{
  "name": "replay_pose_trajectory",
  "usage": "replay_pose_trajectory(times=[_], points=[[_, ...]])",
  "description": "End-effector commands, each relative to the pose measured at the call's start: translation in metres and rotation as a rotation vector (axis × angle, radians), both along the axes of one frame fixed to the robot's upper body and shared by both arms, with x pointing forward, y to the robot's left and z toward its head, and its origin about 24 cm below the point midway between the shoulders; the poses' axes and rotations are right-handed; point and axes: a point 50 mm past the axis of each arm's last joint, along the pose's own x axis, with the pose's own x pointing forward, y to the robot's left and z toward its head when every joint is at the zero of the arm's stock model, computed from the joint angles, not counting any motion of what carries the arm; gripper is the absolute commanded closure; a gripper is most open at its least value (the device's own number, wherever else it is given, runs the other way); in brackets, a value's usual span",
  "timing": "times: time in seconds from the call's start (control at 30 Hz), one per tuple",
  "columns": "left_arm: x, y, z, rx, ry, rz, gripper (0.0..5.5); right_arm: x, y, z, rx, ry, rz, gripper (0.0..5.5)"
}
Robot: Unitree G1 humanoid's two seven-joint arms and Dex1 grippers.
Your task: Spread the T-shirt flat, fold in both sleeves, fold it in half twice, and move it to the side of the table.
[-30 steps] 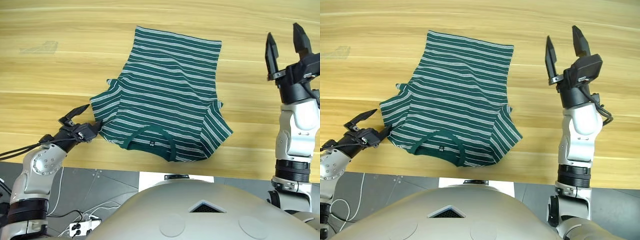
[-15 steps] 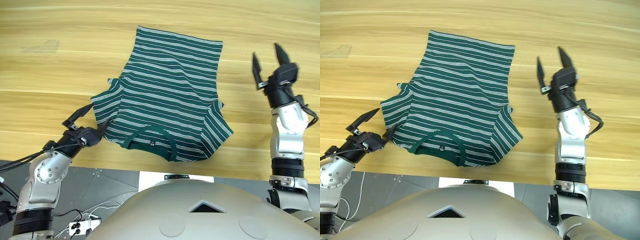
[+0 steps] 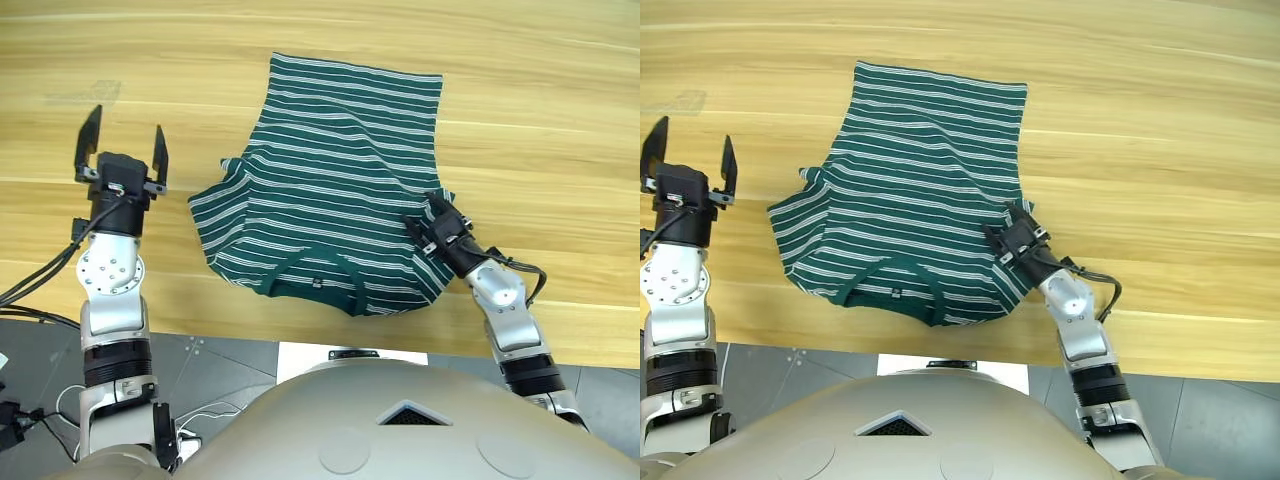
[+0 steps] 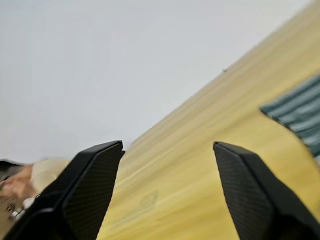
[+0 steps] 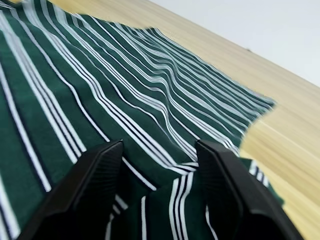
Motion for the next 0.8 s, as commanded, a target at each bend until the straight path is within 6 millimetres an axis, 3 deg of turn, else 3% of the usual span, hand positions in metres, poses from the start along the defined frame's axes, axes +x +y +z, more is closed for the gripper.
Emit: replay_pose_trajectory(times=[0.03, 0.23, 0.33, 0.4, 0.5, 0.7, 0.8], points=[[-0.006, -0.002, 0.001, -0.003, 0.040, -0.007, 2.13, -0.009, -0.033, -0.003, -0.097, 0.114, -0.053, 2.84], [-0.022, 0.002, -0.026, 0.062, 0.205, -0.054, 2.13, -0.003, -0.036, 0.005, -0.131, 0.100, 0.001, 2.84], [-0.028, -0.003, -0.035, 0.143, 0.250, -0.126, 2.13, -0.004, -0.025, 0.013, -0.081, 0.063, 0.045, 2.84], [-0.036, -0.008, -0.037, 0.285, 0.236, -0.207, 2.13, -0.003, -0.011, 0.043, 0.097, -0.089, 0.097, 2.84], [-0.043, 0.000, -0.033, 0.442, 0.206, -0.196, 2.13, 0.002, -0.010, 0.083, 0.320, -0.268, 0.052, 2.84], [-0.078, 0.029, -0.032, 0.829, 0.412, -0.222, 2.13, 0.013, -0.028, 0.131, 0.414, -0.461, -0.038, 2.84], [-0.084, 0.026, -0.038, 0.923, 0.522, -0.316, 2.13, 0.023, -0.045, 0.149, 0.443, -0.527, -0.134, 2.84]])
